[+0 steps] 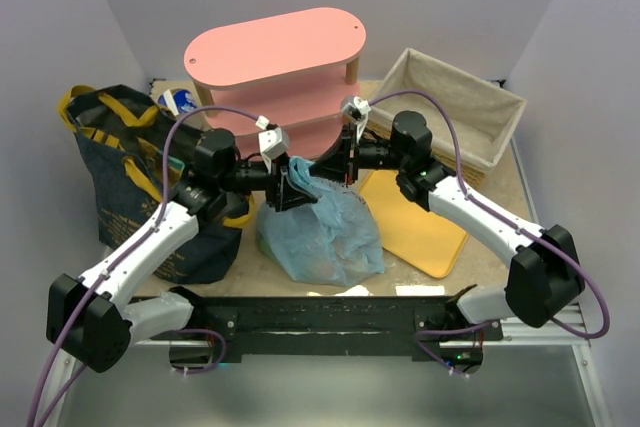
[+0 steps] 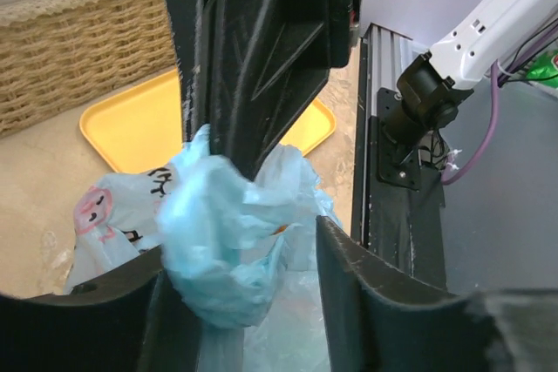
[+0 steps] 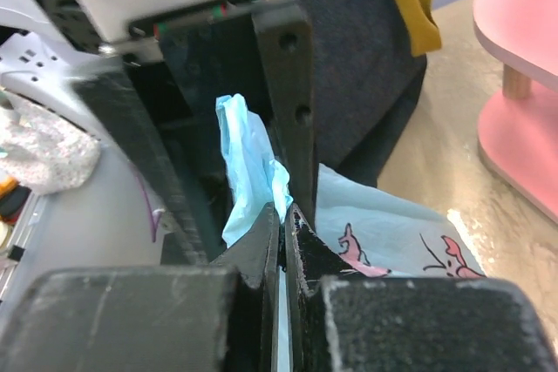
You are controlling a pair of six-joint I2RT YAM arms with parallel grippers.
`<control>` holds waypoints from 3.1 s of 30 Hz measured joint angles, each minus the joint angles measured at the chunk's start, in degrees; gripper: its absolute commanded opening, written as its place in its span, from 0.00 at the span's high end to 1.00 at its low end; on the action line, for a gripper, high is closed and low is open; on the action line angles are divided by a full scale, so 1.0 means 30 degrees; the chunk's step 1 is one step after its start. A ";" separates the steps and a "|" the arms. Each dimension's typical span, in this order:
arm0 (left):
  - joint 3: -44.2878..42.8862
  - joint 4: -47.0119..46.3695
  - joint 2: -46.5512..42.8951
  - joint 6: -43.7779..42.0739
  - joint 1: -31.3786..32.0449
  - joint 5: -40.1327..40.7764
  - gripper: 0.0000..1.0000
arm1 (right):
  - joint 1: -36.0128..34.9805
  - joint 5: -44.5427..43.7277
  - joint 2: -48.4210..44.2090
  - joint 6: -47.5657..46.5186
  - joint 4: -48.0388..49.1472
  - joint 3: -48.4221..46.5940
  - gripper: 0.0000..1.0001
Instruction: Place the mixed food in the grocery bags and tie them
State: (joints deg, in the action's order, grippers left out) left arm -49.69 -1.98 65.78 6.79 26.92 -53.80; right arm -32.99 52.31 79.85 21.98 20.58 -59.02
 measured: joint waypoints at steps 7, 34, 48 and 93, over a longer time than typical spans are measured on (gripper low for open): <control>-0.0554 0.1005 -0.1107 -0.0146 0.0007 0.0634 0.34 | 0.0000 -0.0707 -0.0015 -0.0277 -0.0583 -0.0102 1.00; -0.0619 -0.1443 0.0459 0.1989 0.0058 0.2448 0.86 | -0.0051 -0.2040 -0.0933 -0.1668 -0.2936 -0.0357 0.85; -0.0087 -0.1297 -0.0124 0.1537 0.0051 0.2652 0.98 | -0.0022 -0.2186 -0.1056 -0.1552 -0.3133 -0.0372 0.78; 0.0860 -0.1392 -0.1078 0.1545 0.0146 0.3402 1.00 | -0.1494 -0.4386 -0.3585 -0.2565 -0.6309 -0.0372 1.00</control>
State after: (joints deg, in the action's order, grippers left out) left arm -47.11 -6.15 62.54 11.42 27.35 -43.59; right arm -37.47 39.16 69.10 14.28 1.65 -60.14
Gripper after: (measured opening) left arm 0.028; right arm 0.014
